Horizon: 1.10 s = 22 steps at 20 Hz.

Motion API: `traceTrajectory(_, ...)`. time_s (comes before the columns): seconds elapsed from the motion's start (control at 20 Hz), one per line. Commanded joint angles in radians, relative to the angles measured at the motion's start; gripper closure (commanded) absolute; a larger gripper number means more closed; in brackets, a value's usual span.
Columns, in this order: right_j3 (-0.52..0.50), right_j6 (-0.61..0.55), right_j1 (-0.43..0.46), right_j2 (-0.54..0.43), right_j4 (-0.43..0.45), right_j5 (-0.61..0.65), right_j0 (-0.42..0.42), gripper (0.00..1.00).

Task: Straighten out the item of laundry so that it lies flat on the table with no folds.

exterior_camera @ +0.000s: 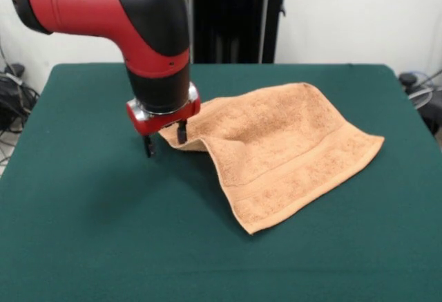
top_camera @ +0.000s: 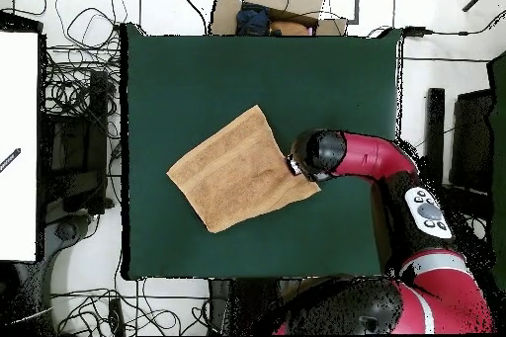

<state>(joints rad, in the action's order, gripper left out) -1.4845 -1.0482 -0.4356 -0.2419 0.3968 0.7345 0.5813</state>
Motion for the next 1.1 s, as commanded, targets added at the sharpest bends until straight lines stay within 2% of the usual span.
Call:
traceTrajectory(0.05, 0.042, 0.009, 0.002, -0.029, 0.081, -0.078, 0.000, 0.00)
traceTrajectory(0.55, 0.033, -0.143, -0.049, 0.074, 0.172, -0.169, -0.114, 0.00)
traceTrajectory(0.75, 0.023, -0.097, -0.084, 0.054, 0.127, -0.073, -0.112, 0.00)
traceTrajectory(1.1, 0.023, -0.078, -0.204, 0.069, 0.088, 0.042, -0.151, 0.00)
